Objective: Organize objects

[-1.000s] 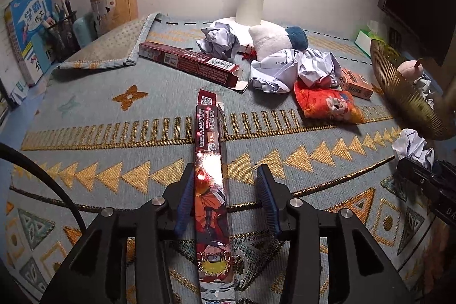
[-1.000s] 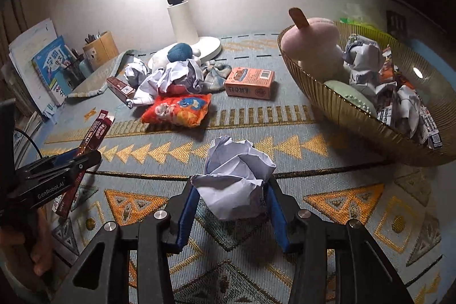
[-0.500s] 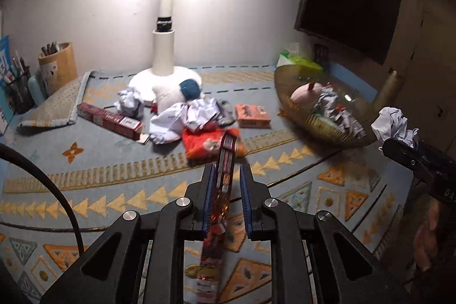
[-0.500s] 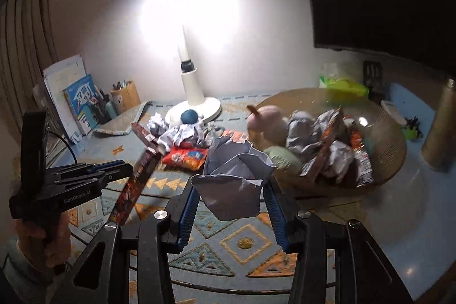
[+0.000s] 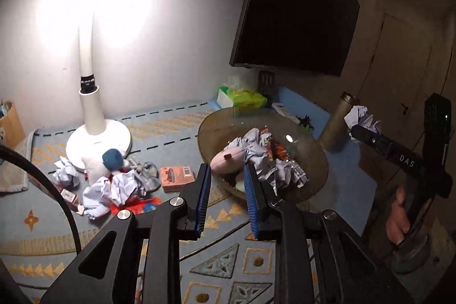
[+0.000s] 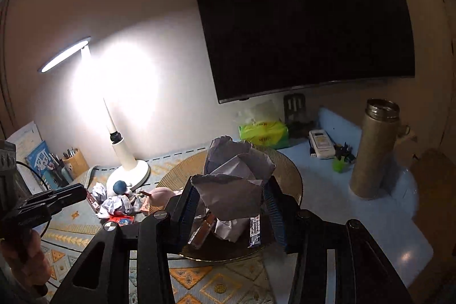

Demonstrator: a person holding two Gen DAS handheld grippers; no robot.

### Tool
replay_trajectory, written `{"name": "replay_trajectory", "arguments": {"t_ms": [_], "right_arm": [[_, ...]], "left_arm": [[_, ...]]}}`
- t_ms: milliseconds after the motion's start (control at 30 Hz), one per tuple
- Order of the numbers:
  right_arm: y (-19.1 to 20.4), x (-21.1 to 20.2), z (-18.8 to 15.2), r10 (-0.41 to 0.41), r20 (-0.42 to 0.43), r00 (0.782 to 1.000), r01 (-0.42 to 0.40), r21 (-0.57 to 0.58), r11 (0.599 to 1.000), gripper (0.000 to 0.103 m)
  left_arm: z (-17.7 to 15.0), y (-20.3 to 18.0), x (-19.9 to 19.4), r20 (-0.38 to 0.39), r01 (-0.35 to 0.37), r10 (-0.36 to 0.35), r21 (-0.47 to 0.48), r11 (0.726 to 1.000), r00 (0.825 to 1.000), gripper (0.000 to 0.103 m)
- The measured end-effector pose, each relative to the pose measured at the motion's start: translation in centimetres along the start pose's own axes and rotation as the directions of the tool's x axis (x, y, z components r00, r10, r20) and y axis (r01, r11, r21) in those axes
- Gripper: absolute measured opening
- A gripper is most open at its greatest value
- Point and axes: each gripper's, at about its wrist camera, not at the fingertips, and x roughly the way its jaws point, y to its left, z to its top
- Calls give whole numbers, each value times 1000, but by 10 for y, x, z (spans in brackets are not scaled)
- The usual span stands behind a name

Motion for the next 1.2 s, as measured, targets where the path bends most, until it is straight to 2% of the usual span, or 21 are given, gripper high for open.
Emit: {"name": "replay_trajectory", "arguments": {"t_ms": [100, 200, 233, 267, 300, 333, 400, 467, 567, 633, 733, 800, 867, 933, 1033, 1067, 1133, 1167, 1200], "right_arm": [[2, 23, 2, -12, -21, 1000, 12, -11, 1000, 46], [4, 48, 8, -35, -45, 998, 35, -11, 999, 46], [4, 59, 9, -47, -52, 998, 46, -22, 999, 50], [5, 69, 10, -63, -72, 995, 60, -40, 997, 58], [4, 80, 10, -91, -99, 991, 86, -53, 995, 83], [2, 84, 9, -114, -111, 987, 108, -57, 993, 90], [-1, 81, 3, -104, -109, 989, 99, -49, 994, 90], [0, 69, -4, -65, -91, 994, 62, -26, 998, 90], [13, 52, -19, 44, -98, 994, -46, -18, 999, 90], [31, 45, -34, 102, -132, 986, -110, -48, 993, 90], [66, 44, -68, 169, -205, 964, -192, -101, 976, 93], [89, 51, -91, 189, -271, 944, -233, -142, 962, 95], [110, 64, -113, 145, -324, 935, -217, -201, 955, 95], [125, 78, -127, 92, -365, 926, -192, -247, 950, 95], [130, 92, -139, 50, -392, 919, -162, -258, 953, 95], [130, 96, -141, 38, -404, 914, -154, -258, 954, 95], [127, 101, -142, 28, -426, 904, -147, -247, 958, 95], [124, 103, -143, 31, -435, 900, -145, -233, 962, 95], [121, 107, -143, 32, -446, 894, -143, -217, 966, 95]], "left_arm": [[-15, 29, 1, -47, -80, 77, -57, 995, 996, 27], [-17, 57, -5, -52, -101, 95, -128, 987, 994, 27], [-17, 64, -7, -41, -113, 108, -138, 984, 993, 27], [-16, 70, -8, -36, -129, 125, -140, 982, 991, 27], [-16, 76, -8, -41, -139, 135, -142, 980, 990, 27], [-18, 83, -6, -57, -136, 129, -145, 980, 990, 27], [-26, 92, -1, -117, -112, 95, -141, 984, 989, 27], [-42, 98, 7, -194, -54, 25, -144, 988, 981, 27], [-73, 109, 17, -288, 54, -117, -218, 974, 950, 27], [-90, 115, 19, -319, 51, -128, -240, 970, 939, 27], [-104, 118, 12, -318, -34, -30, -194, 980, 948, 27], [-110, 117, 9, -322, -69, 18, -150, 986, 946, 27], [-113, 116, 10, -338, -128, 92, -88, 988, 937, 27], [-119, 119, 14, -353, -203, 180, -28, 979, 918, 27], [-127, 124, 5, -291, -185, 166, -38, 982, 942, 28], [-130, 126, 2, -274, -171, 152, -47, 984, 950, 30], [-130, 128, -1, -257, -120, 101, -61, 991, 961, 42], [-129, 128, 0, -265, -72, 50, -72, 995, 963, 62], [-128, 129, 1, -275, -3, -23, -95, 995, 961, 93]]}}
